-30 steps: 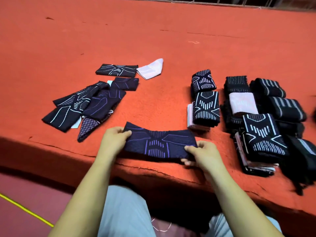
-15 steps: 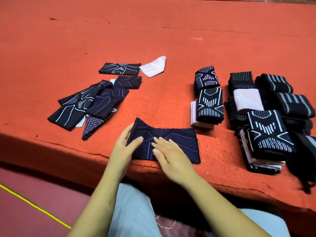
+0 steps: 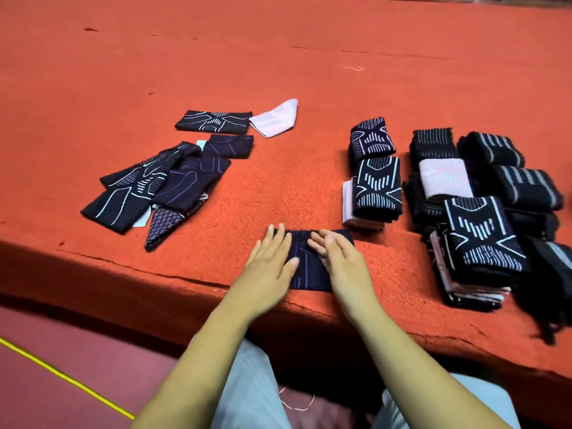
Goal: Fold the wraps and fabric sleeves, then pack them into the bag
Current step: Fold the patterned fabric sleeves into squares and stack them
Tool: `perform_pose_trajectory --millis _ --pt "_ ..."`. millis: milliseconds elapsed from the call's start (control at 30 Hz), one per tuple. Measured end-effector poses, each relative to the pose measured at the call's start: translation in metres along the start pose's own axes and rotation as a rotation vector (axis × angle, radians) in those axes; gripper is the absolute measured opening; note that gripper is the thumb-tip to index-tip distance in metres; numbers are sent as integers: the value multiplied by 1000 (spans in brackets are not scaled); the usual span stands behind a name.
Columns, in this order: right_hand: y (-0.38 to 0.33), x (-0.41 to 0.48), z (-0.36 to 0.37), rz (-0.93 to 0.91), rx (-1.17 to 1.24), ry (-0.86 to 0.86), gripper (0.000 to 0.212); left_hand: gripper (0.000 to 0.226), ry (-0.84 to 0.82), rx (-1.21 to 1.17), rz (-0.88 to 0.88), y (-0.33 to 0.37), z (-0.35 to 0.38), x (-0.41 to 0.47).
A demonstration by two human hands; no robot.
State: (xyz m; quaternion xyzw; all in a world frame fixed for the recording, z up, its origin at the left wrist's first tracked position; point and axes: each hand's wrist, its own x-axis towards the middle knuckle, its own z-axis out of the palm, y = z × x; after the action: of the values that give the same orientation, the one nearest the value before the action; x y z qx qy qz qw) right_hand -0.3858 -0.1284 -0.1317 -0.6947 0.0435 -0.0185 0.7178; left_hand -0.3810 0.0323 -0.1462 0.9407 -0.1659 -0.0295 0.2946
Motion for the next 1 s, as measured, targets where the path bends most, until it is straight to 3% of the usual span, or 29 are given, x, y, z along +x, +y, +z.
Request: perform_pose_trajectory --millis 100,233,300,433,567,667,733,867,1000 --pt "6 -8 -3 -227 -468 -91 30 57 10 -19 -14 -3 -1 2" --pt "13 -18 1 -368 -739 -285 47 57 76 -198 -74 -5 -5 6" --pt "16 -18 2 -388 -844 -321 58 56 107 -216 -78 -5 -5 5" --pt "22 -17 4 -425 -965 -290 56 50 255 -227 -117 -12 -10 5" --pt "23 -20 5 -530 -1017 -309 52 47 395 -212 -292 -12 -12 3" --pt "14 -20 6 -443 -981 -371 52 24 307 -230 -416 -5 -20 7" --pt "7 -17 6 -322 -845 -365 43 10 287 -431 -439 2 -27 11" --pt "-20 -7 7 -44 -328 -155 21 26 232 -892 -416 20 -27 20" --pt "-27 0 -5 109 -198 -54 18 29 133 -1030 -331 35 -20 21"
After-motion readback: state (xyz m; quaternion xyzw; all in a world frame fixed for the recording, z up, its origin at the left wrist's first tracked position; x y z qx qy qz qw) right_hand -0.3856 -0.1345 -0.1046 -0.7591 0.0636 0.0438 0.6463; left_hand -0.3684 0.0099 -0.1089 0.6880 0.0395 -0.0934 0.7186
